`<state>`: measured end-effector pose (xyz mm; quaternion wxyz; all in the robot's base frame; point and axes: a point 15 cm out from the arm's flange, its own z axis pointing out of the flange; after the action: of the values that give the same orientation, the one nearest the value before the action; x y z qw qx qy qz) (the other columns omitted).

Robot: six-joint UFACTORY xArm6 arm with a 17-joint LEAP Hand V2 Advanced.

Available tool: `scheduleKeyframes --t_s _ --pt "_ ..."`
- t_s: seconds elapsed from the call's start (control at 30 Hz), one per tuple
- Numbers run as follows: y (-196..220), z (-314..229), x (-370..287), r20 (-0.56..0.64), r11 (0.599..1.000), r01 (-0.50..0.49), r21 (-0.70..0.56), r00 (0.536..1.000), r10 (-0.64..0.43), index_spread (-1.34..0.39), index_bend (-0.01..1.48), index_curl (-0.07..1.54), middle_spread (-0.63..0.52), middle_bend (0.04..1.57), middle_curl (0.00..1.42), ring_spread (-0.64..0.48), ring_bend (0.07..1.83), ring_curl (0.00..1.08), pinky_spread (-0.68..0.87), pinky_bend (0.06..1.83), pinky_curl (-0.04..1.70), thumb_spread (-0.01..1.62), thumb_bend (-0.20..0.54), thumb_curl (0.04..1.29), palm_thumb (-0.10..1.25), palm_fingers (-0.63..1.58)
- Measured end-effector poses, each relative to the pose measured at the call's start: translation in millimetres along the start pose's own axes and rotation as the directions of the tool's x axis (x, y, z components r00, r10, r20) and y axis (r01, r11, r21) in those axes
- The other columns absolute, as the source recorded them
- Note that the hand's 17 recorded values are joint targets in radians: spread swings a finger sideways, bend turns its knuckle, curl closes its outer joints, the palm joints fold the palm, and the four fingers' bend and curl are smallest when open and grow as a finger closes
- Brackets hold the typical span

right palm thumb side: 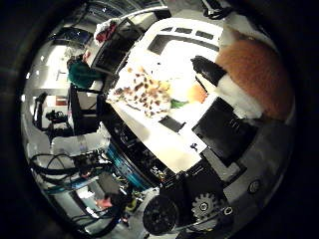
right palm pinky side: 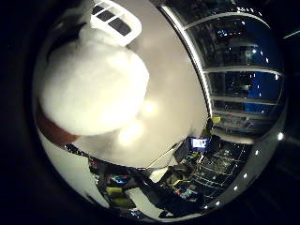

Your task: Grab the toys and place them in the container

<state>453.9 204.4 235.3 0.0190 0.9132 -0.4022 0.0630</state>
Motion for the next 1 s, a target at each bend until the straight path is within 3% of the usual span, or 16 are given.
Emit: scheduleKeyframes --t_s 0.23,0.47,0.53,0.57,0.63,0.67,0.73,0.87,1.0 --pt "-63.3 -0.5 -20.9 -0.004 0.999 0.014 0.044 1.0 -0.014 -0.23 1.21 0.9 -0.19 1.3 0.98 -0.28 1.33 0.95 -0.16 1.08 1.59 0.99 -0.017 0.62 1.03 0.97" --pt "-95.0 -4.1 -13.9 -0.012 0.997 0.008 0.072 1.0 -0.007 -0.24 1.16 0.89 -0.2 1.24 0.98 -0.28 1.3 0.93 -0.16 1.06 1.52 1.03 -0.031 0.56 0.97 0.98" --pt "-91.1 -1.7 -10.5 -0.016 0.999 0.008 0.053 1.0 -0.007 -0.26 0.95 0.84 -0.19 1.16 0.92 -0.27 1.25 0.86 -0.2 0.97 1.39 1.02 -0.043 0.53 0.91 0.85" --pt "-88.0 -0.5 -9.8 -0.015 0.999 0.008 0.041 1.0 -0.008 -0.3 0.73 0.8 -0.2 1.06 0.88 -0.28 1.26 0.85 -0.24 0.93 1.34 1.01 -0.041 0.52 0.88 0.55" --pt "-79.5 2.6 -7.1 -0.011 1.0 0.007 0.009 1.0 -0.007 -0.4 0.51 0.69 -0.2 0.88 0.79 -0.29 1.18 0.77 -0.27 0.86 1.24 1.01 -0.029 0.5 0.86 0.27" --pt "-75.3 3.7 -4.9 -0.01 1.0 0.004 -0.006 1.0 -0.004 -0.44 0.49 0.62 -0.19 0.77 0.73 -0.28 1.04 0.7 -0.22 0.75 1.2 1.01 -0.028 0.49 0.85 0.1" --pt "-64.5 6.1 5.9 -0.006 0.999 -0.007 -0.036 1.0 0.007 -0.48 0.49 0.58 -0.15 0.6 0.65 -0.18 0.83 0.62 -0.1 0.71 1.15 1.01 -0.027 0.48 0.84 -0.09" --pt "-50.3 1.3 28.2 -0.003 0.998 -0.018 -0.056 1.0 0.018 -0.49 0.41 0.5 -0.08 0.41 0.53 -0.01 0.62 0.51 0.09 0.68 1.07 1.01 -0.027 0.47 0.83 -0.09" --pt "-39.9 -19.7 51.6 -0.015 0.998 -0.045 -0.033 0.999 0.044 -0.5 0.36 0.45 -0.04 0.31 0.46 0.09 0.5 0.43 0.28 0.56 0.96 1.01 -0.026 0.45 0.82 -0.04"
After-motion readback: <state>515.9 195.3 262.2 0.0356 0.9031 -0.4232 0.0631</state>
